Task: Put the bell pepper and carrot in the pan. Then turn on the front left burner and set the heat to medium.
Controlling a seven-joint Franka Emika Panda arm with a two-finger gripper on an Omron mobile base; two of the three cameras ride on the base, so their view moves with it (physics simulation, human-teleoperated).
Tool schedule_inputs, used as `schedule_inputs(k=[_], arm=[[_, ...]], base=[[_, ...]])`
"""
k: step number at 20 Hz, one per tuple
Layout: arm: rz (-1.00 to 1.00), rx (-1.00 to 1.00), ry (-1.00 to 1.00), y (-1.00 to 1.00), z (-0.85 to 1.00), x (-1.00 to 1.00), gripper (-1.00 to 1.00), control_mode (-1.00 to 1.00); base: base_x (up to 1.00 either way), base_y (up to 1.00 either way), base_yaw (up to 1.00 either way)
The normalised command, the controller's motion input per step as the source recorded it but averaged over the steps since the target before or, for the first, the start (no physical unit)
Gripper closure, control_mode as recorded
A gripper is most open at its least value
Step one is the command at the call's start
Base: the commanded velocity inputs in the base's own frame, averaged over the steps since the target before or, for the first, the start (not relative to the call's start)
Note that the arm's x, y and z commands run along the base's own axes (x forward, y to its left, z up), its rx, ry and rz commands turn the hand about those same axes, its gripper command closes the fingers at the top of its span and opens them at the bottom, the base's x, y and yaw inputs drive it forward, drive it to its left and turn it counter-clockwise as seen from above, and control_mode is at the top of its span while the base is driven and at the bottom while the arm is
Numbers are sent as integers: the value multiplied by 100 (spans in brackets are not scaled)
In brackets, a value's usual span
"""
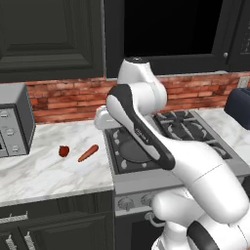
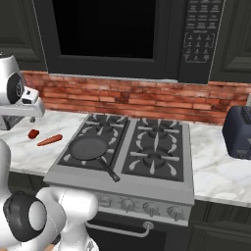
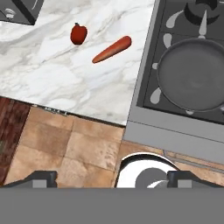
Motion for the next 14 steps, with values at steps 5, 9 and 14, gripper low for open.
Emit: schedule_inputs(k=[5,9,14], arm=[[1,21,-27,17,-19,2,-100,-100],[0,12,-23,6,-9,12,-100,-100],[0,0,-1,0,2,1,-100,-100]], base=[[0,0,0],[0,0,0],[0,0,0]])
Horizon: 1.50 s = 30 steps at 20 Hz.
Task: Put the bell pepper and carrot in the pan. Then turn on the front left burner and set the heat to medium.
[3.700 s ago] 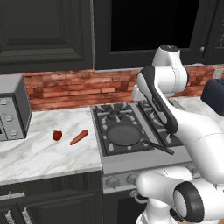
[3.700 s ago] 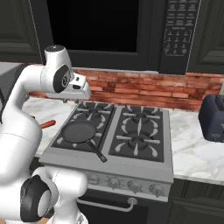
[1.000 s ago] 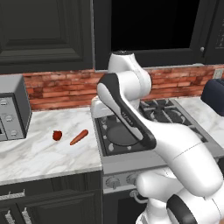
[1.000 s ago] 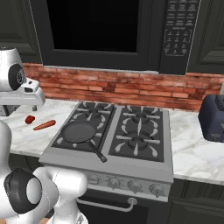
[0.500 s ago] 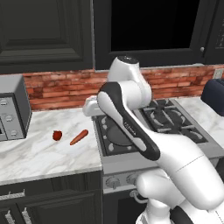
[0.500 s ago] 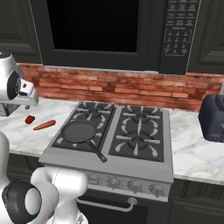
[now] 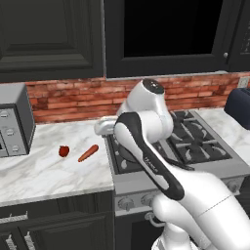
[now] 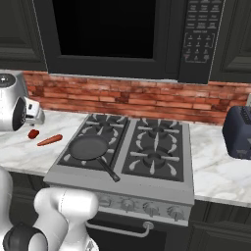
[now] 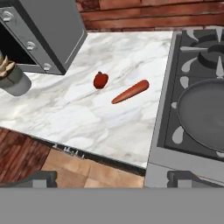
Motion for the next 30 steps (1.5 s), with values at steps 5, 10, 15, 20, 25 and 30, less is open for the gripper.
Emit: schedule_inputs(k=[5,10,15,20,25,30], arm=[[0,-9,19,-1,0,14,-100,-100],[0,-5,7,0,-21,25,-100,-100],[0,-10,0,0,-23,44,-100,-100],[-2,-12,0,6,-12,30,-100,-100],[-2,-5,0,15,-2,9,-100,-100],[-3,0,-1,10,0,17,-100,-100]], base=[[0,0,0],[0,0,0],[0,0,0],[0,0,0],[0,0,0],[0,0,0]])
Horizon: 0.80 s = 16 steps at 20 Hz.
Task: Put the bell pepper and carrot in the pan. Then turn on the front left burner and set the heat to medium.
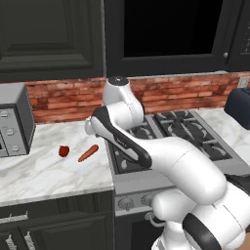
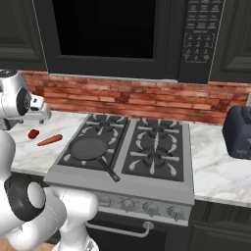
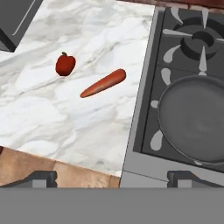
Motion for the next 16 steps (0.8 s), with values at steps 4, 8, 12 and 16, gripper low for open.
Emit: schedule_inputs(k=[4,8,12,16], arm=[[-13,3,0,0,-1,14,-100,-100],[-24,3,0,0,-1,4,-100,-100],[-30,3,0,0,-4,0,-100,-100],[-30,10,0,0,-7,0,-100,-100]], base=[[0,0,0],[0,0,0],[0,0,0],[0,0,0]])
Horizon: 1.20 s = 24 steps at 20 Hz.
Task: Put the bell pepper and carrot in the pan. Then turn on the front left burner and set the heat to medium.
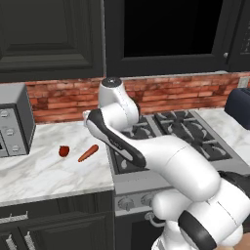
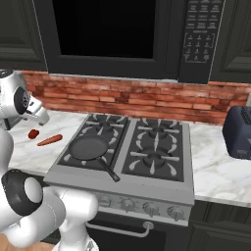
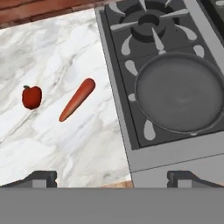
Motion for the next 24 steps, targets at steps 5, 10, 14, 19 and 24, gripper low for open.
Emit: schedule_inputs(k=[5,10,14,19,24], arm=[[-9,8,0,0,-15,0,-100,-100],[0,2,16,0,0,10,-100,-100],[0,6,26,0,0,33,-100,-100],[0,5,24,0,-2,35,-100,-100],[-9,1,4,0,-39,5,-100,-100]], base=[[0,0,0],[0,0,0],[0,0,0],[0,0,0],[0,0,0]])
